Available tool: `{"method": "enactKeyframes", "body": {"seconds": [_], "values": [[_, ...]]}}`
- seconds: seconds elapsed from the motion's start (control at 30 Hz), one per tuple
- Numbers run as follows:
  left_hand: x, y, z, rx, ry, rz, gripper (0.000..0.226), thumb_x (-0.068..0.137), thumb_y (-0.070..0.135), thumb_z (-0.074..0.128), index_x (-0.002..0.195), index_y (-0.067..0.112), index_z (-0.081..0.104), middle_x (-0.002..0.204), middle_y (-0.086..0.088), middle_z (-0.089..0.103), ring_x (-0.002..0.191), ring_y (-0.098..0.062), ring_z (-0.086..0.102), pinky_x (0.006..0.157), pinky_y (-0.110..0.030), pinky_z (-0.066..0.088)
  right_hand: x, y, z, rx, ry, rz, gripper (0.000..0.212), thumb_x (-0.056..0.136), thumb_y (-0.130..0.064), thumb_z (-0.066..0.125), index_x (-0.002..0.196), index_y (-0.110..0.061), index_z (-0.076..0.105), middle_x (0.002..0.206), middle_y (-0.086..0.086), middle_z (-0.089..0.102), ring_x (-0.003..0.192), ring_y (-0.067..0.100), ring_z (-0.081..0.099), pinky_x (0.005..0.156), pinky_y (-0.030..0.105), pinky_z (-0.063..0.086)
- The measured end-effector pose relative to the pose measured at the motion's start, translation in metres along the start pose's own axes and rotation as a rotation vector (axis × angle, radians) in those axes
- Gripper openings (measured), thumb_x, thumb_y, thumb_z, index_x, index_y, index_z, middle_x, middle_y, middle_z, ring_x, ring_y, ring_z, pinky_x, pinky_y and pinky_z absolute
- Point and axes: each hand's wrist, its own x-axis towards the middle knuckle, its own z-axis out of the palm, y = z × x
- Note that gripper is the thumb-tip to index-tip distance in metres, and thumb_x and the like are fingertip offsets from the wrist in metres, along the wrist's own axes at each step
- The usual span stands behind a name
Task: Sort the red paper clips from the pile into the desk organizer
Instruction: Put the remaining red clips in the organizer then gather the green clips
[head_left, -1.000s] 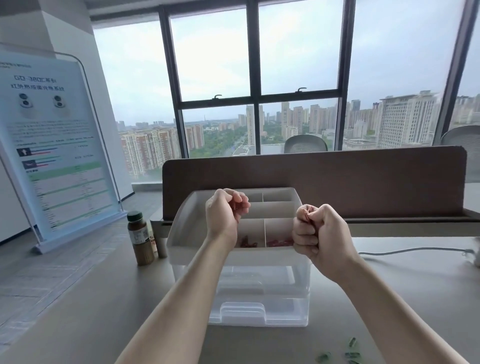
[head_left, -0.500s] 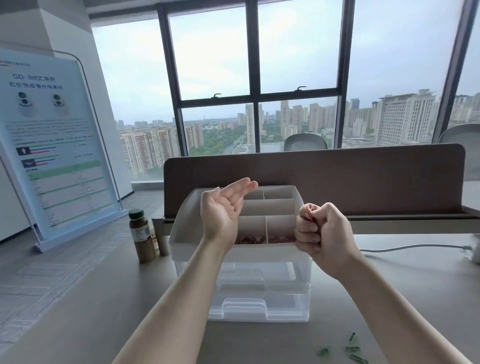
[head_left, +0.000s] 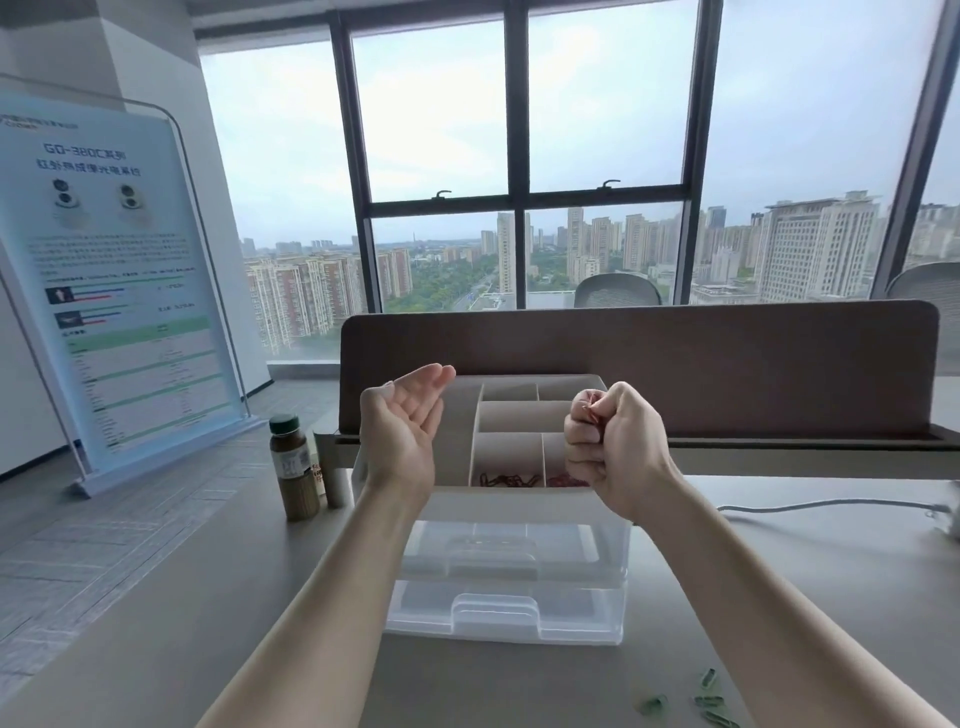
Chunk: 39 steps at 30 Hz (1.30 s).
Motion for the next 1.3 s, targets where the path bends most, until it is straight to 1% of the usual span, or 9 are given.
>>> {"method": "enactKeyframes", "body": {"seconds": [0.1, 0.2, 0.4, 0.57, 0.7, 0.8, 1.03, 1.17, 1.3], "values": [[0.000, 0.005, -0.003, 0.013, 0.028, 0.042, 0.046, 0.094, 0.022, 0.026, 0.097, 0.005, 0.068, 0.103, -0.015, 0.074, 0.106, -0.021, 0.068, 0.109, -0.040, 0.040, 0.018, 0.005, 0.023, -0.105, 0.027, -0.037, 0.022, 0.075, -0.006, 0.026, 0.058, -0.016, 0.035, 0.050, -0.001, 0.031, 0.043, 0.011, 0.017, 0.040, 0.016, 0.012], [0.004, 0.009, -0.008, -0.001, 0.079, 0.068, 0.046, 0.094, 0.020, 0.025, 0.092, 0.006, 0.069, 0.097, -0.014, 0.075, 0.105, -0.023, 0.068, 0.107, -0.041, 0.042, 0.032, 0.011, 0.040, -0.176, 0.066, -0.093, 0.023, 0.076, -0.003, 0.028, 0.059, -0.015, 0.037, 0.053, 0.002, 0.034, 0.041, 0.010, 0.022, 0.041, 0.014, 0.017], [0.009, 0.006, -0.018, -0.070, 0.178, 0.056, 0.042, 0.094, 0.021, 0.029, 0.087, 0.007, 0.068, 0.086, -0.012, 0.074, 0.103, -0.027, 0.067, 0.105, -0.043, 0.045, 0.043, 0.022, 0.048, -0.183, 0.200, -0.214, 0.019, 0.069, 0.000, 0.033, 0.055, -0.010, 0.041, 0.055, 0.011, 0.042, 0.043, 0.016, 0.030, 0.044, 0.020, 0.025], [0.009, 0.006, -0.016, -0.081, 0.209, 0.056, 0.041, 0.093, 0.019, 0.030, 0.084, 0.006, 0.068, 0.084, -0.013, 0.073, 0.096, -0.026, 0.068, 0.103, -0.042, 0.047, 0.045, 0.029, 0.049, -0.098, 0.213, -0.246, 0.022, 0.071, 0.002, 0.034, 0.055, -0.005, 0.048, 0.054, 0.013, 0.049, 0.049, 0.024, 0.045, 0.045, 0.027, 0.043], [0.009, 0.006, -0.017, -0.071, 0.231, 0.058, 0.042, 0.092, 0.018, 0.029, 0.083, 0.007, 0.068, 0.079, -0.010, 0.074, 0.097, -0.027, 0.068, 0.102, -0.043, 0.048, 0.048, 0.030, 0.046, -0.013, 0.185, -0.241, 0.031, 0.074, 0.001, 0.033, 0.059, 0.006, 0.059, 0.064, 0.025, 0.063, 0.061, 0.035, 0.064, 0.060, 0.042, 0.060], [0.009, 0.006, -0.016, -0.065, 0.237, 0.064, 0.042, 0.091, 0.017, 0.028, 0.083, 0.007, 0.068, 0.076, -0.008, 0.074, 0.093, -0.026, 0.068, 0.102, -0.043, 0.048, 0.049, 0.031, 0.044, 0.071, 0.126, -0.221, 0.040, 0.079, -0.004, 0.030, 0.075, 0.014, 0.066, 0.078, 0.033, 0.068, 0.082, 0.046, 0.069, 0.071, 0.040, 0.061], [0.008, 0.006, -0.016, -0.062, 0.250, 0.060, 0.043, 0.091, 0.018, 0.028, 0.083, 0.008, 0.068, 0.076, -0.009, 0.074, 0.087, -0.024, 0.069, 0.098, -0.042, 0.048, 0.045, 0.031, 0.033, 0.187, -0.034, -0.160, 0.063, 0.098, -0.036, 0.021, 0.126, 0.008, 0.057, 0.120, 0.027, 0.066, 0.118, 0.028, 0.063, 0.102, 0.031, 0.047], [0.009, 0.005, -0.016, -0.066, 0.253, 0.064, 0.044, 0.092, 0.018, 0.026, 0.083, 0.008, 0.068, 0.077, -0.009, 0.073, 0.086, -0.024, 0.069, 0.097, -0.041, 0.049, 0.042, 0.028, 0.023, 0.190, -0.116, -0.139, 0.071, 0.099, -0.047, 0.015, 0.139, 0.002, 0.048, 0.136, 0.019, 0.059, 0.132, 0.019, 0.051, 0.116, 0.034, 0.030], [0.007, 0.004, -0.014, -0.046, 0.256, 0.070, 0.044, 0.093, 0.019, 0.025, 0.084, 0.008, 0.067, 0.079, -0.010, 0.073, 0.090, -0.025, 0.068, 0.097, -0.041, 0.048, 0.038, 0.027, 0.019, 0.156, -0.198, -0.129, 0.075, 0.097, -0.054, 0.012, 0.147, -0.006, 0.039, 0.150, 0.009, 0.046, 0.143, 0.013, 0.035, 0.120, 0.033, 0.016]]}}
